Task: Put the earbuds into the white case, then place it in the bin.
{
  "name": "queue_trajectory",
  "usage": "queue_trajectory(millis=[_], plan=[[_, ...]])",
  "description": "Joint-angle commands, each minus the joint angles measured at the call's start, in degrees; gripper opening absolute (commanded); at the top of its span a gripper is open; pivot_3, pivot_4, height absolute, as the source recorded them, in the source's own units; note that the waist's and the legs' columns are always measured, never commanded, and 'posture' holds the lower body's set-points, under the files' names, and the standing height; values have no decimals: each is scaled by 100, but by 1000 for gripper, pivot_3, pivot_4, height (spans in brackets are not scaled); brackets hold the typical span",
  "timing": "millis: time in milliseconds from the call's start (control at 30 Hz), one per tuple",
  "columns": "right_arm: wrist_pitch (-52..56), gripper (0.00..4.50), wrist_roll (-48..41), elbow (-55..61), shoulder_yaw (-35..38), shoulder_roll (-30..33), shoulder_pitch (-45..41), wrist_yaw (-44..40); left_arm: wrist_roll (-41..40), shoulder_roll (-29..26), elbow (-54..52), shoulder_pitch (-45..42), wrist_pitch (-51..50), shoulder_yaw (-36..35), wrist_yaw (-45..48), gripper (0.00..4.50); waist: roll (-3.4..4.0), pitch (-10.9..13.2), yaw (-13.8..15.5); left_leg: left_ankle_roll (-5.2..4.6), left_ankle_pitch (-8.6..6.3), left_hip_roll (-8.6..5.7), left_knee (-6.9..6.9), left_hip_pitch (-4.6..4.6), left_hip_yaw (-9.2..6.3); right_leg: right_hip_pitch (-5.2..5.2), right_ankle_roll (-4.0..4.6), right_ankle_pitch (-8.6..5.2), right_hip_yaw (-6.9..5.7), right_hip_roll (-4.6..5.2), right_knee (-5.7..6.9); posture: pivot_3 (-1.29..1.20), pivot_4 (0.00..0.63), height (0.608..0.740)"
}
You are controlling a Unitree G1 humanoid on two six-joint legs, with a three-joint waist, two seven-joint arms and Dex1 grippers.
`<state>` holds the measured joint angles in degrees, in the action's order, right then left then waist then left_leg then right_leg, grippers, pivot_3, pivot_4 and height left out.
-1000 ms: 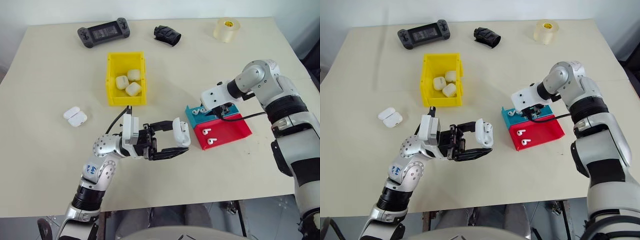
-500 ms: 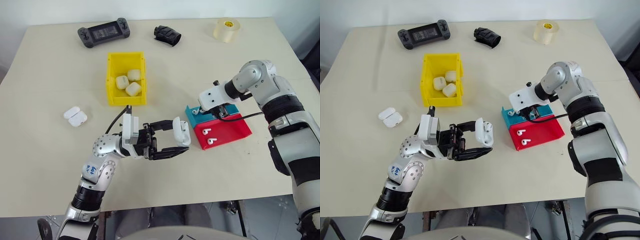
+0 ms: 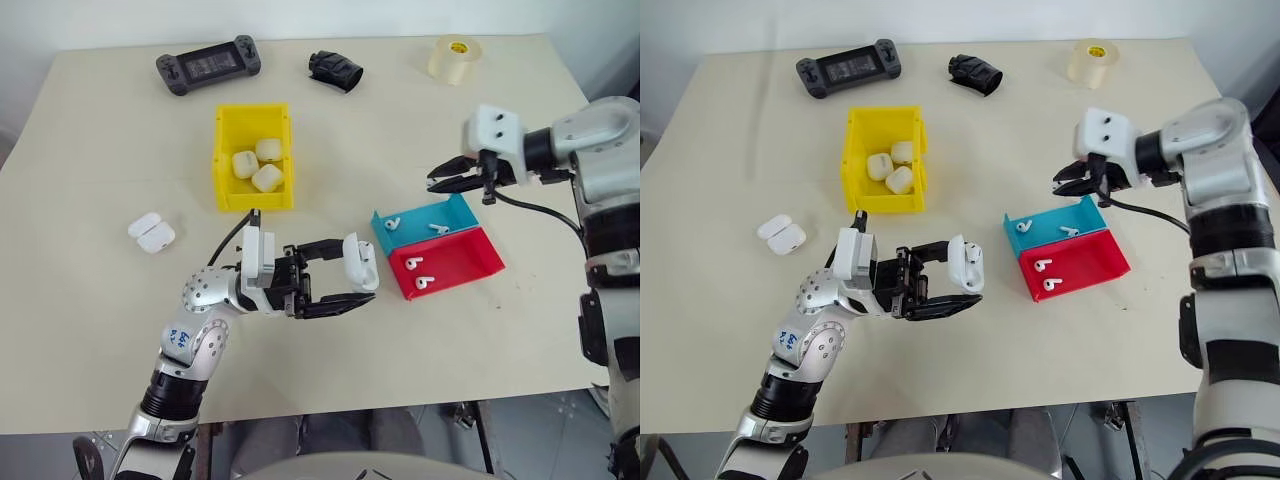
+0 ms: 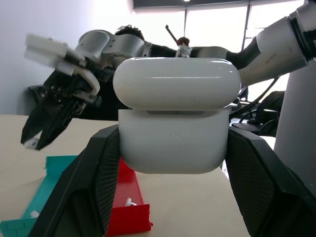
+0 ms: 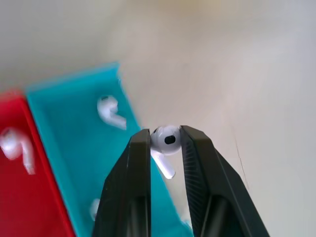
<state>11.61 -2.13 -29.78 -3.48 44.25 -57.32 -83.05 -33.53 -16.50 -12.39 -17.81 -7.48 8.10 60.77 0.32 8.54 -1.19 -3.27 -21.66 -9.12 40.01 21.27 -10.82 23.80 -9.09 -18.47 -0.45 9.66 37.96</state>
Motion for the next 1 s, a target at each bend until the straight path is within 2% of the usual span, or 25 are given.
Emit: queue_trajectory(millis=[33,200,267,333,400,500,600,767,1000], plan=[[1689,495,-1156,1465,1062,261,540,334,-113,-12,60,-186,46,-92,159,2795,0,0,43,0,0,0,2,1,3,0,0,0,1,0,1,0,150,740],[4462,495,-3392,3491,3049,-166,1595,1563,-143,-17,414,-510,-2,-159,384,2795,0,0,143,-3,-2,-2,8,2,9,-4,-1,1,8,3,-2,0,150,740],[5108,495,-4248,4130,3759,-466,1876,2129,-162,-4,578,-650,-30,-169,499,2795,0,0,184,-4,-2,-3,10,3,7,-8,-2,2,8,3,-4,0,150,740],[5822,495,-5207,4538,4427,-957,1938,3101,-154,55,752,-808,-11,-150,602,2795,0,0,195,-7,-3,-5,8,3,15,-9,-4,3,15,4,-2,0,150,740],[6101,495,-6075,5065,4734,-1375,2221,3857,-139,136,907,-969,-9,-127,667,2795,0,-1,221,-7,-4,-6,10,0,16,-11,-4,5,17,4,0,0,150,740],[5685,495,-7131,6234,4552,-2181,3016,4975,-156,299,1112,-1221,-62,-118,720,2795,-2,-2,255,-7,-4,-6,9,-4,9,-12,-4,7,17,3,6,0,150,740],[5193,495,-7672,6932,4111,-2543,3606,5723,-190,412,1212,-1364,-143,-167,709,2795,2,-1,241,-8,-4,-12,11,-4,8,-10,-6,10,28,5,9,0,150,740],[4322,495,-7292,7553,3211,-2762,4428,6009,-159,521,1333,-1527,-184,-167,792,2795,1,-2,234,-12,-5,-14,11,-12,4,-12,-1,26,29,-1,5,0,150,740],[3553,495,-7019,7883,2316,-2579,5103,5973,-141,571,1340,-1558,-239,-137,861,2795,1,-2,217,-13,-5,-13,8,-14,2,-11,-1,26,22,-3,5,0,150,740]])
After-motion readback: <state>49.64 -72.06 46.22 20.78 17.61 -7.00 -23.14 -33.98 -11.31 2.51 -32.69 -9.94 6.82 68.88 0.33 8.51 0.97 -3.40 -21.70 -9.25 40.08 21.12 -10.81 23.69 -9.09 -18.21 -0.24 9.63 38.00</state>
